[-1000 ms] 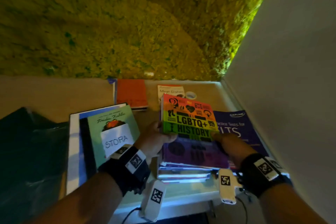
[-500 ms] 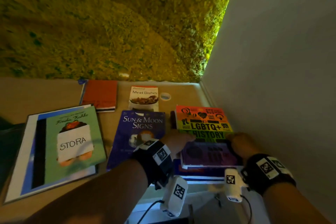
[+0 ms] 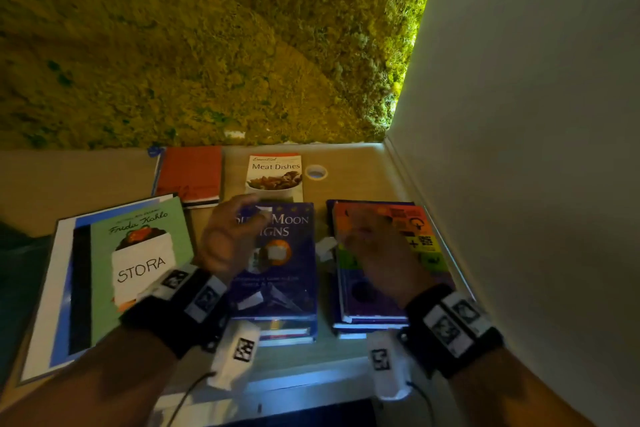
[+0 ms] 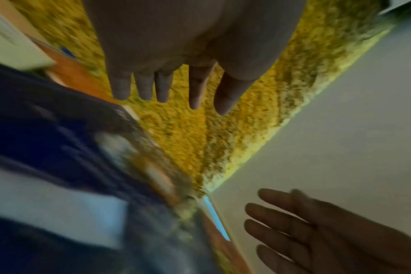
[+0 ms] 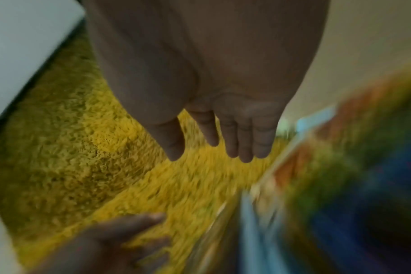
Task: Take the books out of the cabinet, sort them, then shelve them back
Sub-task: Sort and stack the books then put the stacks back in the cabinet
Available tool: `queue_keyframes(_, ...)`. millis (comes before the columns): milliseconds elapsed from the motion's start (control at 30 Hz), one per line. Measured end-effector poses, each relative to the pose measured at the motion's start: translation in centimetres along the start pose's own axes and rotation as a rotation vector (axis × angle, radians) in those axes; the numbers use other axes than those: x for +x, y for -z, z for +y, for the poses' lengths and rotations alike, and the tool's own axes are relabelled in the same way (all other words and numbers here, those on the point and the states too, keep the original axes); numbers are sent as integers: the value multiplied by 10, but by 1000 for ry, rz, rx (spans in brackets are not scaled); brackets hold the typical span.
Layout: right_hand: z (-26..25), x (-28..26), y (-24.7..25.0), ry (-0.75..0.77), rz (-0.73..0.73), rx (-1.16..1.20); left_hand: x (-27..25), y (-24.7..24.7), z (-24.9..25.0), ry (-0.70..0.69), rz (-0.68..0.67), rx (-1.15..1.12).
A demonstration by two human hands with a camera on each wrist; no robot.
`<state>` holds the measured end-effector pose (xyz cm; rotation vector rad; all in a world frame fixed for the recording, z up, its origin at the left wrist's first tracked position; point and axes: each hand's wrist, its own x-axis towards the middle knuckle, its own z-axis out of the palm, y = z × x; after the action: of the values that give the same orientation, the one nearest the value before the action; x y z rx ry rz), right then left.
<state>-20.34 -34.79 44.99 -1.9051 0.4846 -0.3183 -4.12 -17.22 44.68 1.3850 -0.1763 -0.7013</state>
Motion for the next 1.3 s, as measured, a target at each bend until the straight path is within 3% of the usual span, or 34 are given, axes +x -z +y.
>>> queue_keyframes(33, 2, 4, -22, -19, -37, 66, 16, 22, -14, 94, -18, -121)
queue_keyframes(100, 12, 9, -57, -78, -35, 114, 27, 55, -39, 65, -118, -50)
queue_keyframes(167, 28, 13, -81, -173, -19, 205, 8, 63, -43, 143, 36, 115)
queue_keyframes(300, 61, 11, -109, -414, 4, 310, -11, 63, -60, 241, 14, 121)
queue_keyframes(367, 64, 10, -115, -425, 44, 351, -10, 63, -63, 219, 38, 121)
queue_keyframes(500, 46, 5, -117, -493, 47, 653, -14, 65, -63, 232, 22, 72)
queue_keyframes(633, 30, -8, -112, -463, 32, 719, -24, 67, -55, 175, 18, 65)
queue_keyframes(767, 1, -4, -85, -341, 64, 673, -32, 45, -17, 57, -67, 6)
queue_keyframes(967, -52, 2, 12, -140, 127, 582, -25, -35, 34, -139, -167, -30)
queue_keyframes(1133, -64, -9, 72, -73, 178, 572, -31, -96, 56, -167, -259, -11)
queue_keyframes(1300, -61, -25, 105, 1, 210, 567, -43, -126, 71, -255, -294, -39)
